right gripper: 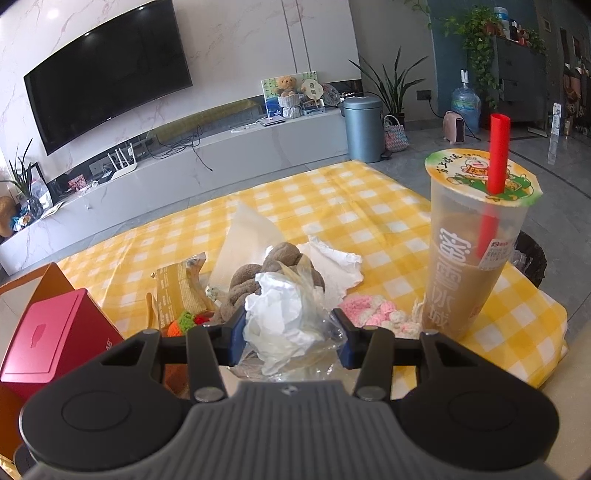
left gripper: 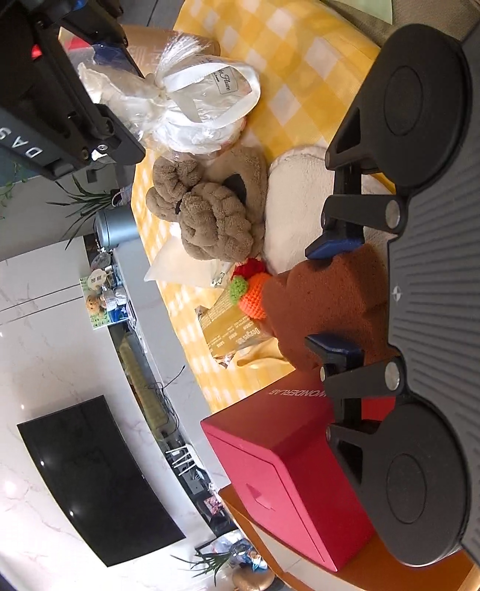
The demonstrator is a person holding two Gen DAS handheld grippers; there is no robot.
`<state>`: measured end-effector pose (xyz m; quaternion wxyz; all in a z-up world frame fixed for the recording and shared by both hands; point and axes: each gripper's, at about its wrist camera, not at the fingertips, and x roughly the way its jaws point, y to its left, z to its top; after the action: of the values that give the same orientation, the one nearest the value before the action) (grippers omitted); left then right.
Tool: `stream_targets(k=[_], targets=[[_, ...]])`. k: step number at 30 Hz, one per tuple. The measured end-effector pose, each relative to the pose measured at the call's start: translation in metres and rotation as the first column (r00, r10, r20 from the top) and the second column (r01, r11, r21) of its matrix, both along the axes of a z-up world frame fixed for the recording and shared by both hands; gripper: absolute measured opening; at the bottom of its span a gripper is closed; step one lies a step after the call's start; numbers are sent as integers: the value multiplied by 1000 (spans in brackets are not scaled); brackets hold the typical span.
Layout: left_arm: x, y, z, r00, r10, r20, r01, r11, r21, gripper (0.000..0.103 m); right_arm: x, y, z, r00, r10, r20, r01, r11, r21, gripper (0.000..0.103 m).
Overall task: Organize soft objects
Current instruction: 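Close the left tool on the brown bear-shaped sponge while the right tool holds the bag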
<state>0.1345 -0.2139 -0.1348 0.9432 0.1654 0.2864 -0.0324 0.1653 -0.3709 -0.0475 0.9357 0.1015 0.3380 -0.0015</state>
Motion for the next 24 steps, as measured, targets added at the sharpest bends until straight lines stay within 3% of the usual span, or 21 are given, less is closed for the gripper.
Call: stream_targets(k=[2,9,14,17,20,22,24], targets=[[0,2,3,1000,-1,-6,1,1000,-14,48,0,1,0,1000,4,1,-4,1000,-4,47],[-14,8,27,999,-34,-13,33,997,-67,28,2,1,-2,1000,2,-11,-2,1000,-6,47],[-24,14,47,996,-79,-28,73,983,-167,27,2,1,-4,1000,0,-20,0,1000,-4,47],[-23,15,43,993,-102,-57,89,978,-188,28,3,2,-4,1000,1,-26,-1,1000,-6,47],[-19,15,30,993,-73,-88,57,984,-170,39,2,1,-6,1000,1,-32,-1,1000,-2,47],[-16,17,23,993,-49,-103,31,984,-173,82,2,-1,-7,999,-1,-33,1,1000,3,47],[-14,21,18,995,11,-100,-30,983,-183,89,3,-1,-8,999,-2,-43,2,1000,4,47]])
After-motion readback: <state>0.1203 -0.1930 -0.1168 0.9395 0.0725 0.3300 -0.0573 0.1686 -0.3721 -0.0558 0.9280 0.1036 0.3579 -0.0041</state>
